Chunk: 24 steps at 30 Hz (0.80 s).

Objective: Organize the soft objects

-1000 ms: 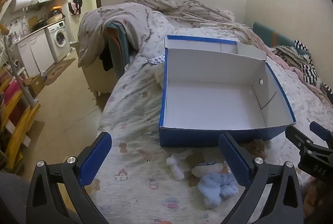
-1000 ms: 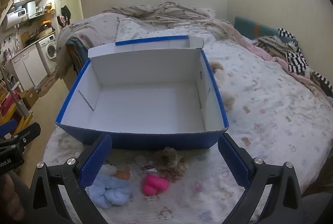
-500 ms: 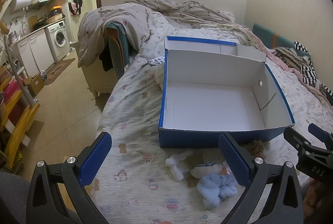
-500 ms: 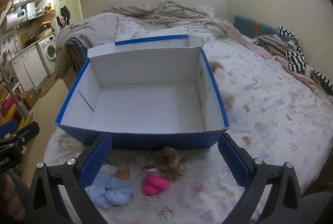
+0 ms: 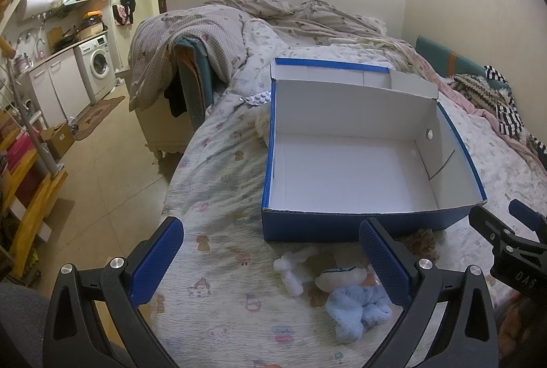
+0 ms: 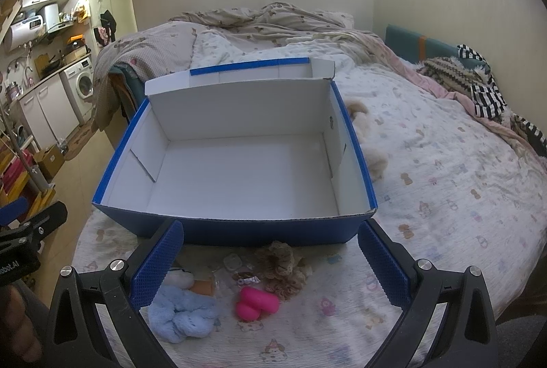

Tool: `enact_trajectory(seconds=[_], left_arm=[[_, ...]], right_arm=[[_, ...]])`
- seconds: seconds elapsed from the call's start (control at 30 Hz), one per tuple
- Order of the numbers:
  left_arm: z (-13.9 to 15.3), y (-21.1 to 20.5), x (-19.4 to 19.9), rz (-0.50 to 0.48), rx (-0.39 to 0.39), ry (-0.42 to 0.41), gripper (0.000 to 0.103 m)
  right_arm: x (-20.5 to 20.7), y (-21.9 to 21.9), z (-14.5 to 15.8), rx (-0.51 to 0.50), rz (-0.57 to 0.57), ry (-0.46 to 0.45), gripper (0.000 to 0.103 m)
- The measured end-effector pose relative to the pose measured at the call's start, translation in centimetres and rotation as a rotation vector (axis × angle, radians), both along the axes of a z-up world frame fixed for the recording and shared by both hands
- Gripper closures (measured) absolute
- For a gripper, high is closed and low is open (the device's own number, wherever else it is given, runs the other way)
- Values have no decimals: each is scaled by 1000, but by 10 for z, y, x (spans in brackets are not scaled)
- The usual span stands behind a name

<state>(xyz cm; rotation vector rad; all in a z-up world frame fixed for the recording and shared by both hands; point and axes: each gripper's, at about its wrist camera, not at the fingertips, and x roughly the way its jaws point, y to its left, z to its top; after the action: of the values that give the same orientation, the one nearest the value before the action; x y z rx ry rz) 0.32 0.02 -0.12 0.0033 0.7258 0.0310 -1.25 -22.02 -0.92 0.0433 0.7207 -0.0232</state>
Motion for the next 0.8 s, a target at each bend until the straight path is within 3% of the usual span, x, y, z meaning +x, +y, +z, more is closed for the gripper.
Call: enact_trajectory(seconds=[0.8], left_arm=[[3, 0, -2, 8, 2, 0, 0]], right_arm=[[-1, 0, 0, 2, 1, -2, 0]])
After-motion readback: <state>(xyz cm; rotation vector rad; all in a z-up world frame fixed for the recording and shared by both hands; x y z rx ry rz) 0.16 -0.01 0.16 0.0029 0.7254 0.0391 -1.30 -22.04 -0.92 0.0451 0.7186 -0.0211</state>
